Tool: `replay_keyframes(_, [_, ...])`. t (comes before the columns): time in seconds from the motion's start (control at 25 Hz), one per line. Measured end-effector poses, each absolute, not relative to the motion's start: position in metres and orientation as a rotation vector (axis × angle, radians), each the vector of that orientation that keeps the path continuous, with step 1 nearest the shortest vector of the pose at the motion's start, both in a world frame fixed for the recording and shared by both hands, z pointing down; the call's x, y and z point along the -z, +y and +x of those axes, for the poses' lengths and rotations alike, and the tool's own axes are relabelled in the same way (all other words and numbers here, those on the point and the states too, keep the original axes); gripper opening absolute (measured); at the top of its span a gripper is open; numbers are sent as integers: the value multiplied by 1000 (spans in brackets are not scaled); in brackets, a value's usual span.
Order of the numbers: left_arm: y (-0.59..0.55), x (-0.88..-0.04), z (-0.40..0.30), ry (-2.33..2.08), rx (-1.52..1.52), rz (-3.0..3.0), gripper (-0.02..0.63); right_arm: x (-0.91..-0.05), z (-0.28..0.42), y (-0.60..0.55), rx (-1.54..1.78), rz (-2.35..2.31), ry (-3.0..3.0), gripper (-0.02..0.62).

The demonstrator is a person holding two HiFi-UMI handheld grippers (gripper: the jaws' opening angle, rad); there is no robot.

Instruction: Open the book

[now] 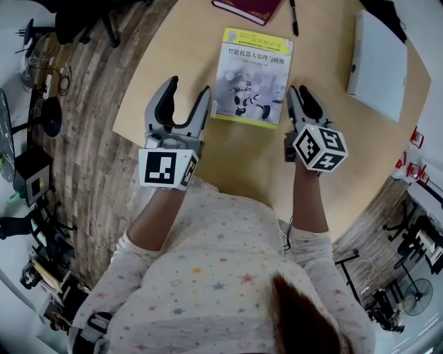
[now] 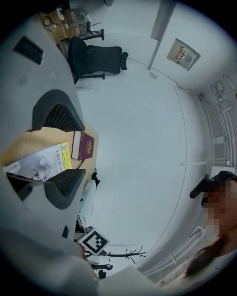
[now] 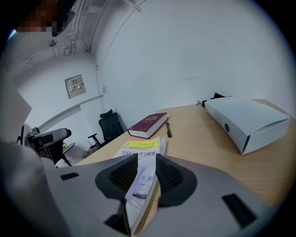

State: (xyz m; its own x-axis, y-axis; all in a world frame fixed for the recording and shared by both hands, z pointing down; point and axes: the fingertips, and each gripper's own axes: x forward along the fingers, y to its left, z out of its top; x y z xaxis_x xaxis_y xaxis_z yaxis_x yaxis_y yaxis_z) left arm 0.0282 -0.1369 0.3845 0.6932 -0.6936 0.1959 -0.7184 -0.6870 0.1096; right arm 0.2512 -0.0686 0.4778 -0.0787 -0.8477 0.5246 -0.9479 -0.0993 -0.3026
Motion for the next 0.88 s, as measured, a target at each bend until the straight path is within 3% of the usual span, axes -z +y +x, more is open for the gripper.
replay_keyframes(0.88, [-135, -397, 32, -1114, -252, 2732, 249, -530, 243, -80, -1050, 1876, -1928, 104])
